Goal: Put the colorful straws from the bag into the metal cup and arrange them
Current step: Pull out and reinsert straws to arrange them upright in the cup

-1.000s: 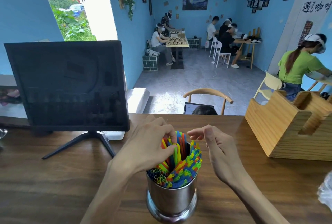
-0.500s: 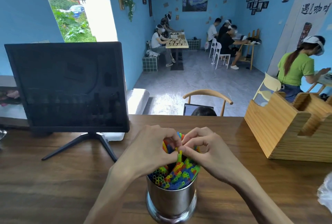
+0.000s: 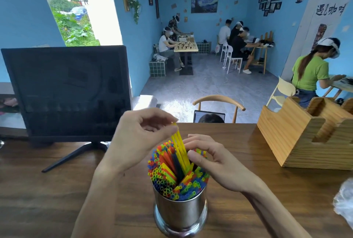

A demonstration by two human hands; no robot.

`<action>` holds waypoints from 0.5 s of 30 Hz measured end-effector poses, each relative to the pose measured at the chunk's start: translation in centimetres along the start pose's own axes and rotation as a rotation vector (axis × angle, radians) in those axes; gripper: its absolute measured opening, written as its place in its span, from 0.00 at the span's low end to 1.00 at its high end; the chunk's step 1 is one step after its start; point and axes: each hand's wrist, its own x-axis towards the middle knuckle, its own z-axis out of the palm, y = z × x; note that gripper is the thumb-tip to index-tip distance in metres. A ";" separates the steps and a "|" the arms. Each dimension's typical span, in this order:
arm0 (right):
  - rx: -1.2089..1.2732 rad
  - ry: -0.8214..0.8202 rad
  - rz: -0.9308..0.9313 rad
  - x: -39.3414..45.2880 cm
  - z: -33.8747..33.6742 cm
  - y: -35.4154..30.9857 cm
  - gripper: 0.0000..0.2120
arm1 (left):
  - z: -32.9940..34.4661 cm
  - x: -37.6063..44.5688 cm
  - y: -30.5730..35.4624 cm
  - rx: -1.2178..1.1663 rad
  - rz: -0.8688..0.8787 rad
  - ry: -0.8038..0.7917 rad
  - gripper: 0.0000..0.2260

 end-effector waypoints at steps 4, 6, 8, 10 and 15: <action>0.024 0.101 0.029 0.6 -0.2 -0.4 0.06 | -0.2 -0.1 0.4 -0.125 -0.013 0.160 0.07; 0.004 0.088 0.019 0.8 -0.1 -0.5 0.05 | -0.2 -0.3 0.5 -0.115 -0.007 0.181 0.08; -0.011 0.083 0.014 0.9 0.1 -0.8 0.04 | -0.1 -0.5 0.7 -0.128 -0.008 0.204 0.08; -0.051 0.065 0.002 1.2 0.1 -1.1 0.04 | 0.1 -0.6 0.9 -0.142 0.003 0.233 0.07; -0.166 0.094 -0.067 1.8 -0.8 -1.4 0.04 | -0.9 -0.9 0.8 -0.212 -0.002 0.288 0.06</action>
